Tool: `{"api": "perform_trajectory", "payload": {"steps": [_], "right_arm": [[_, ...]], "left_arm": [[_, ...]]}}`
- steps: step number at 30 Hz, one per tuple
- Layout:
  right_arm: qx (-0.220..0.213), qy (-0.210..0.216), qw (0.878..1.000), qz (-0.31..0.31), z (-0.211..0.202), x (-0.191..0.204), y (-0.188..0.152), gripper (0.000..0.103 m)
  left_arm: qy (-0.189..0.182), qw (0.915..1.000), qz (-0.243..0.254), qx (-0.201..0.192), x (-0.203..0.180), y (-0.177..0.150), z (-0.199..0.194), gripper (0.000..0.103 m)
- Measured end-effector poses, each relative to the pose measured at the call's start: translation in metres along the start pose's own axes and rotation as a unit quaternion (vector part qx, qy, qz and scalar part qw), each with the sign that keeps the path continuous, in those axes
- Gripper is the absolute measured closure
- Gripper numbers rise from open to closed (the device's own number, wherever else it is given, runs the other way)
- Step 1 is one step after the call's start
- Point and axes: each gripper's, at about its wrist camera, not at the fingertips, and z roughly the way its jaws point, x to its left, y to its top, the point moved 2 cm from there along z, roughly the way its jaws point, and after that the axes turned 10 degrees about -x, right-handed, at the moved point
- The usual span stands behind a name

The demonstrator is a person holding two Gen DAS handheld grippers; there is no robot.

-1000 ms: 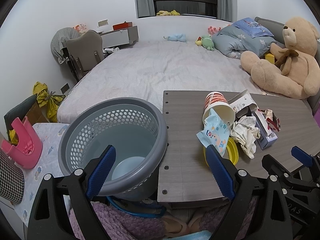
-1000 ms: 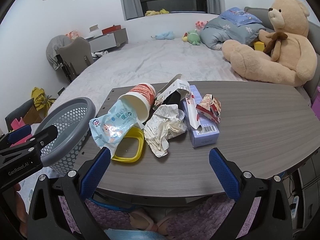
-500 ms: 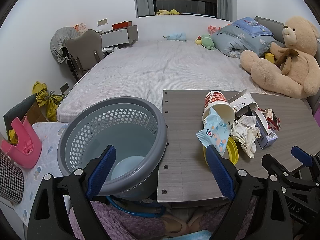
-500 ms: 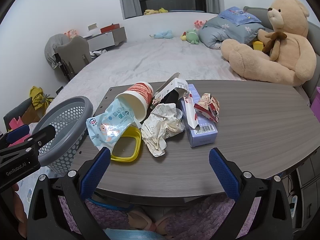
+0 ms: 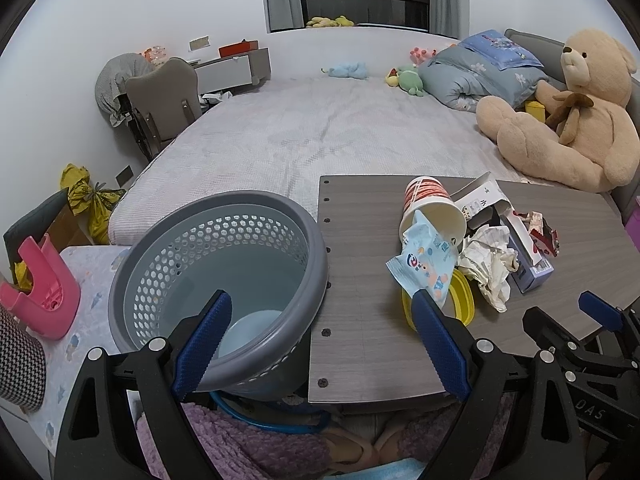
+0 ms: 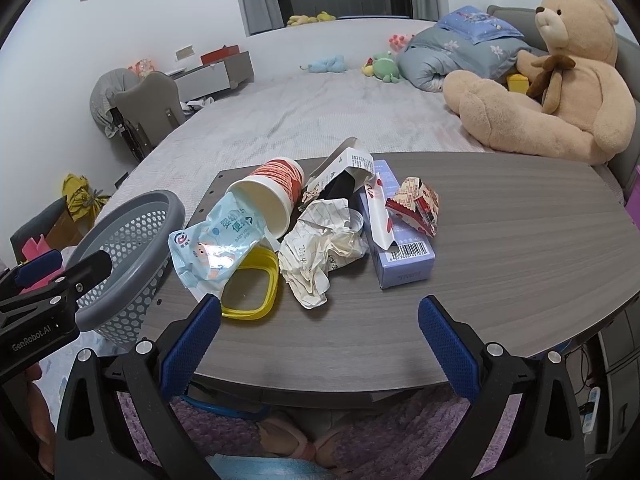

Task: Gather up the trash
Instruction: 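Reach the left gripper to the blue wet-wipe packet and close on it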

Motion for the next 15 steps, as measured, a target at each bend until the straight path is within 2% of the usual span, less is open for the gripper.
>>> {"api": "perform_trajectory", "payload": {"steps": [5,11,15], "right_arm": [[0.001,0.002,1.0,0.013,0.001,-0.014,0.0,0.006],[-0.006,0.002,1.0,0.024,0.002,-0.031,0.002,0.006],[-0.009,-0.003,0.999,0.03,0.004,-0.041,0.003,0.006]], "left_arm": [[-0.016,0.9997,0.007,0.02,-0.009,-0.002,0.013,0.016],[-0.055,0.9977,0.008,0.038,-0.025,0.004,0.033,0.016],[-0.056,0.9972,0.015,0.048,-0.036,0.011,0.051,0.016]]}}
